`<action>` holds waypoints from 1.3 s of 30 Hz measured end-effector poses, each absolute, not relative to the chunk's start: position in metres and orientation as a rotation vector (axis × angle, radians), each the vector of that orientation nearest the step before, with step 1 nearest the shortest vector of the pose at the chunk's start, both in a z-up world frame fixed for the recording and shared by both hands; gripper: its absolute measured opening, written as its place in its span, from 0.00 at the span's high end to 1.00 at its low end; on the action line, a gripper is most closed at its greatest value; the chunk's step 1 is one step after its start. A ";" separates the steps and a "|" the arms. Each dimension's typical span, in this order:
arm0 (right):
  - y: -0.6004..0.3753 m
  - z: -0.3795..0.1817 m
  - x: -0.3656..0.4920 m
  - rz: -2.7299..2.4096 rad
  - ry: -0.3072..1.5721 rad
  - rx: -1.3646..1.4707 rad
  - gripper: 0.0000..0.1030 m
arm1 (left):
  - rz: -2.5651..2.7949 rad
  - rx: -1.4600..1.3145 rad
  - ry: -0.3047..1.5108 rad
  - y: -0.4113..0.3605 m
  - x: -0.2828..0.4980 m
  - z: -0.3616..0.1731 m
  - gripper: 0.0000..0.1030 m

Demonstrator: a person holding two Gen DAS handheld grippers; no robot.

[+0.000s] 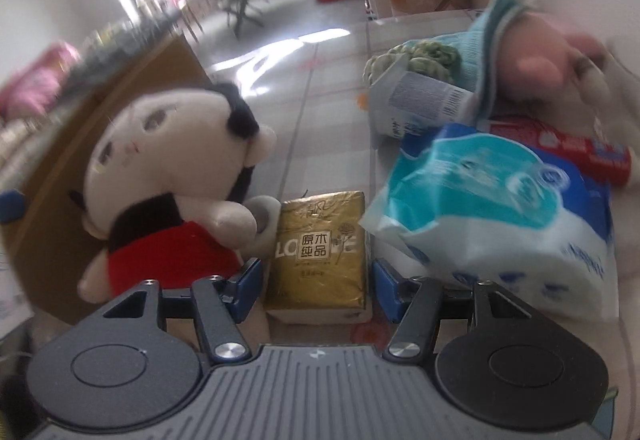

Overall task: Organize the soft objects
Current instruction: 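Close the right tool on the gold tissue pack and lift it, then carry the blue box and gold pack with both tools to the cardboard box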

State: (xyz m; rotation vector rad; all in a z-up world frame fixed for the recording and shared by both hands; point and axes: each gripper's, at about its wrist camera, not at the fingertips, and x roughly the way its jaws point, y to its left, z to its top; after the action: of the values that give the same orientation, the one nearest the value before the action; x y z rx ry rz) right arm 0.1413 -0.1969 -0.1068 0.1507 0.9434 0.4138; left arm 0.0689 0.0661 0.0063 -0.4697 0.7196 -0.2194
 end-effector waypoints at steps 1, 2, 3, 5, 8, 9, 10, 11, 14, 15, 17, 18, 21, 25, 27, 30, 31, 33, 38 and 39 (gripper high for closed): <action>-0.191 -0.107 0.142 0.408 0.944 0.119 0.39 | -0.220 -0.479 0.719 0.070 0.066 0.006 0.31; -0.185 -0.106 0.143 0.400 0.944 0.085 0.39 | -0.221 -0.487 0.718 0.074 0.065 0.005 0.31; -0.180 -0.106 0.144 0.395 0.943 0.053 0.39 | -0.220 -0.494 0.716 0.077 0.065 0.004 0.31; -0.174 -0.106 0.145 0.387 0.937 0.007 0.40 | -0.221 -0.508 0.711 0.083 0.062 0.003 0.31; -0.172 -0.105 0.142 0.381 0.938 -0.025 0.45 | -0.224 -0.522 0.704 0.090 0.059 0.003 0.31; -0.174 -0.104 0.140 0.378 0.944 -0.025 0.46 | -0.226 -0.524 0.701 0.092 0.056 0.003 0.31; -0.177 -0.102 0.137 0.371 0.953 -0.021 0.46 | -0.228 -0.524 0.699 0.093 0.055 0.003 0.31; -0.182 -0.101 0.132 0.364 0.963 -0.013 0.46 | -0.229 -0.525 0.697 0.094 0.054 0.003 0.31; -0.195 -0.097 0.116 0.340 0.989 -0.004 0.46 | -0.233 -0.533 0.696 0.098 0.052 0.002 0.31; -0.199 -0.096 0.108 0.334 0.997 -0.009 0.45 | -0.231 -0.535 0.697 0.098 0.052 0.002 0.31; -0.205 -0.093 0.096 0.330 1.009 -0.029 0.45 | -0.229 -0.538 0.701 0.099 0.051 0.002 0.31; -0.205 -0.093 0.095 0.332 1.012 -0.044 0.44 | -0.226 -0.539 0.702 0.099 0.051 0.002 0.31; -0.203 -0.092 0.095 0.334 1.008 -0.077 0.38 | -0.219 -0.538 0.701 0.098 0.048 0.005 0.31; -0.197 -0.098 0.103 0.336 0.987 -0.112 0.37 | -0.199 -0.528 0.692 0.100 0.043 0.012 0.31; -0.197 -0.099 0.105 0.342 0.981 -0.124 0.42 | -0.184 -0.520 0.682 0.102 0.038 0.016 0.31; -0.200 -0.094 0.101 0.359 0.969 -0.126 0.47 | -0.171 -0.516 0.661 0.108 0.031 0.024 0.31; -0.204 -0.092 0.099 0.359 0.971 -0.109 0.47 | -0.168 -0.515 0.655 0.111 0.029 0.027 0.31; -0.210 -0.086 0.094 0.358 0.959 -0.076 0.47 | -0.159 -0.512 0.646 0.119 0.024 0.033 0.31; -0.216 -0.038 0.069 0.417 0.853 0.029 0.47 | -0.122 -0.491 0.628 0.142 0.015 0.048 0.31; -0.214 -0.026 0.065 0.443 0.828 0.047 0.47 | -0.117 -0.490 0.628 0.147 0.014 0.051 0.31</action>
State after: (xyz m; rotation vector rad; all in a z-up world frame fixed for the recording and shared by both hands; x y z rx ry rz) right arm 0.0650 -0.2139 -0.0263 0.0472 0.8284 0.4431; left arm 0.0144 0.1474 0.0513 -0.4901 0.6278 -0.1170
